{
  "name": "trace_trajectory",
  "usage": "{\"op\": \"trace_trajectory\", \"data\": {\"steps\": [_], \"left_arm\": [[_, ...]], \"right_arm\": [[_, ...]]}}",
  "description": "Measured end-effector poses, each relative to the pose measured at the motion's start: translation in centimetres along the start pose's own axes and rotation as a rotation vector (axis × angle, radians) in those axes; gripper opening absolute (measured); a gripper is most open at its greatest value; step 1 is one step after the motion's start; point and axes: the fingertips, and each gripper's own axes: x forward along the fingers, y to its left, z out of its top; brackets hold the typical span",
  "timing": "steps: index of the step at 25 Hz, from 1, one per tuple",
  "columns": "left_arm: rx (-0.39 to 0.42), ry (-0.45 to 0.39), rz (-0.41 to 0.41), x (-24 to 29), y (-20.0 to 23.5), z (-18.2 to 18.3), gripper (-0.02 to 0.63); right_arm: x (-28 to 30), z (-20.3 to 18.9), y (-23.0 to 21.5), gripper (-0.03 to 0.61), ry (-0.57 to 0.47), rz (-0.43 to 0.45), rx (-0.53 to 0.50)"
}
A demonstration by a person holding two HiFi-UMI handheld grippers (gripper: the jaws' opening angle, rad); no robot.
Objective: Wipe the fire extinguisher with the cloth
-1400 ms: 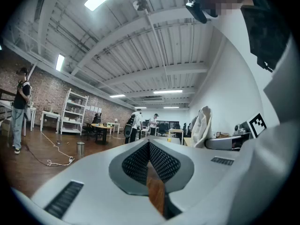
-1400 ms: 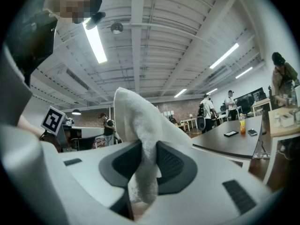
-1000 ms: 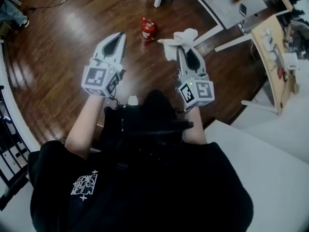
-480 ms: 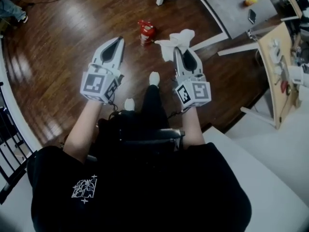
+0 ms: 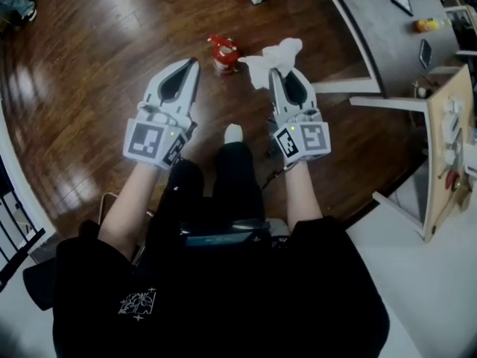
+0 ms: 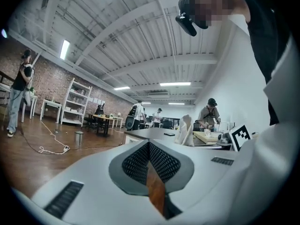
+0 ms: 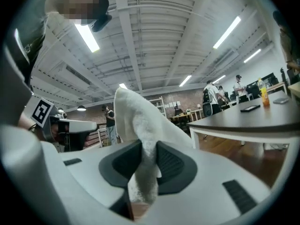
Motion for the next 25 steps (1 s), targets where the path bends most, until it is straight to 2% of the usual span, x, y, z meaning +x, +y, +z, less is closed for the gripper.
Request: {"op": "trace_trajectory", "data": {"steps": [7,12,15,18,25], "left_arm": [[0.016,0.014,0.021,3.2,6.4,-19.4,0.003],[0.038,-0.021,-0.004,5.7,8.6,-28.6,0.003],[0.035,-0.057,-0.012,6.6,9.5,-32.1,0.003],[0.041,-0.079,-0.016,7.1,10.0,-34.4,0.003],[0.027,-0.071,-0.016,6.1,10.0,-35.3,0.003]], "right_arm": [[7.3,-19.3,-5.5,0.114,-0.006,0.05,-0.004],[10.5,-28.4,-7.4,0.114,-0.033,0.113,-0.001],[11.9,-32.3,-7.5,0.114,-0.033,0.168,0.012],[13.0,-34.1,-7.6,0.114,-0.041,0.199,0.01],[15.5,-37.2,-8.7,0.112,0.016,0.148,-0.042]]}}
